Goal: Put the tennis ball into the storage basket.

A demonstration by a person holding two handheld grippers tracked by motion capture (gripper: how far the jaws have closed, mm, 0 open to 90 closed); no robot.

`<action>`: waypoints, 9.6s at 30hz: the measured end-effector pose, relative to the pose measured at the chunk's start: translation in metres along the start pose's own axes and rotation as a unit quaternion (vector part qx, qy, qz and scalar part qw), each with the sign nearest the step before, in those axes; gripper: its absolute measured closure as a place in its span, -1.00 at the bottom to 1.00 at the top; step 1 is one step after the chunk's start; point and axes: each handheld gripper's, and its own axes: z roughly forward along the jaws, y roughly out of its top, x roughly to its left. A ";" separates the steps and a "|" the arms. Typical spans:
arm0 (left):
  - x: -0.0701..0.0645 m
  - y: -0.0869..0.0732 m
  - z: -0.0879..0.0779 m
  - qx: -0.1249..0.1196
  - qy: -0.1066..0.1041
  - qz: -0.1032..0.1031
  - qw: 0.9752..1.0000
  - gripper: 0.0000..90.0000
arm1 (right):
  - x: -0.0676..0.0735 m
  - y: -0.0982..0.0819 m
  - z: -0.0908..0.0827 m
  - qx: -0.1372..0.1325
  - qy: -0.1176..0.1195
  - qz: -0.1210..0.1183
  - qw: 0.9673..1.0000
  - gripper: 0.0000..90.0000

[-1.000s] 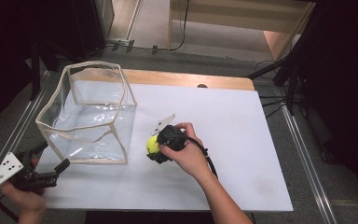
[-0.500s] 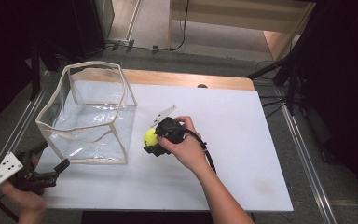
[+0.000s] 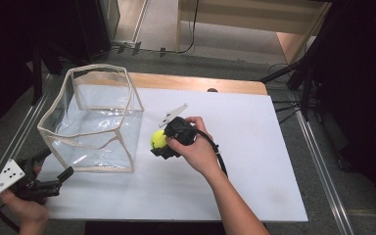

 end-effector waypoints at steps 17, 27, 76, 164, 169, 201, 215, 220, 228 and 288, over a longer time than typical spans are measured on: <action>0.000 0.000 0.001 0.003 -0.004 0.003 1.000 -1.00 | 0.002 0.026 -0.014 -0.019 0.002 -0.022 1.000 -0.48; 0.001 0.000 0.001 0.002 -0.005 0.003 1.000 -1.00 | 0.006 0.045 -0.022 -0.032 0.005 -0.035 0.999 -0.48; 0.001 0.000 0.001 0.000 -0.010 0.000 1.000 -1.00 | 0.020 0.114 -0.049 -0.075 0.007 -0.072 0.995 -0.48; 0.002 0.000 0.001 -0.004 -0.014 -0.005 1.000 -1.00 | 0.033 0.166 0.012 0.034 0.030 -0.100 0.994 -0.51; 0.002 0.000 0.000 -0.004 -0.014 -0.006 1.000 -1.00 | 0.035 0.167 0.002 0.002 0.035 -0.095 0.995 -0.67; 0.002 0.000 0.001 -0.003 -0.014 -0.002 1.000 -1.00 | 0.031 0.120 -0.041 -0.054 0.000 -0.072 0.996 -0.78; 0.002 0.000 0.001 -0.003 -0.015 -0.002 1.000 -1.00 | 0.024 0.092 -0.029 -0.043 0.002 -0.062 0.997 -0.78; 0.002 0.000 0.001 -0.003 -0.015 -0.002 1.000 -1.00 | 0.024 0.078 -0.019 -0.040 0.004 -0.061 0.997 -0.78; 0.002 0.000 0.001 -0.004 -0.015 -0.002 1.000 -1.00 | 0.023 0.059 -0.011 -0.041 0.004 -0.053 0.998 -0.78; 0.000 0.000 0.000 -0.001 -0.014 0.007 1.000 -1.00 | -0.006 -0.133 -0.033 -0.152 -0.100 0.073 0.981 -1.00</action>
